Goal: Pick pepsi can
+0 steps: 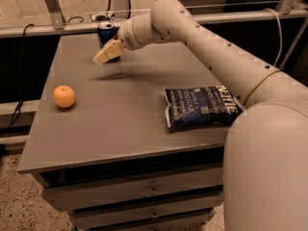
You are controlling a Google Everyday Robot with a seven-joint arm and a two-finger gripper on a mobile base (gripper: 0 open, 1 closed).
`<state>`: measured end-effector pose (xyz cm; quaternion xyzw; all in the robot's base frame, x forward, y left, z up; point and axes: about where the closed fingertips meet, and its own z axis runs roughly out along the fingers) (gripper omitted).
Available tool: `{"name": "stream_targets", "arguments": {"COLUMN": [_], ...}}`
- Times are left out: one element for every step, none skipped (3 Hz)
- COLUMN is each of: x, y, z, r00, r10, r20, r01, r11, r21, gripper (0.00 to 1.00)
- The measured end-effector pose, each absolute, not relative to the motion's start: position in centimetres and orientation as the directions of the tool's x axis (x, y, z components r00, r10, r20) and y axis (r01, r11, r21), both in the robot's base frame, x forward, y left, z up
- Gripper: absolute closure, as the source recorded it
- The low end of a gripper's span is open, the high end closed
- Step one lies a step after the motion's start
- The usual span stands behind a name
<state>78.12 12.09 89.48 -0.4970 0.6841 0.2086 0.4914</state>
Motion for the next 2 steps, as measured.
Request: {"name": "stream_targets", "arguments": {"x": [79.4,80.3], "y": [13.0,14.1], "z": [89.2,88.7], "r00": [-0.026,-0.074], "r10": [-0.444,-0.393], "r20": [-0.895,-0.917], "r01": [-0.879,-0.872], "r11": [0.437,0.471], "r21": [-0.192,-0.131], "gripper": [0.00,0.17]}}
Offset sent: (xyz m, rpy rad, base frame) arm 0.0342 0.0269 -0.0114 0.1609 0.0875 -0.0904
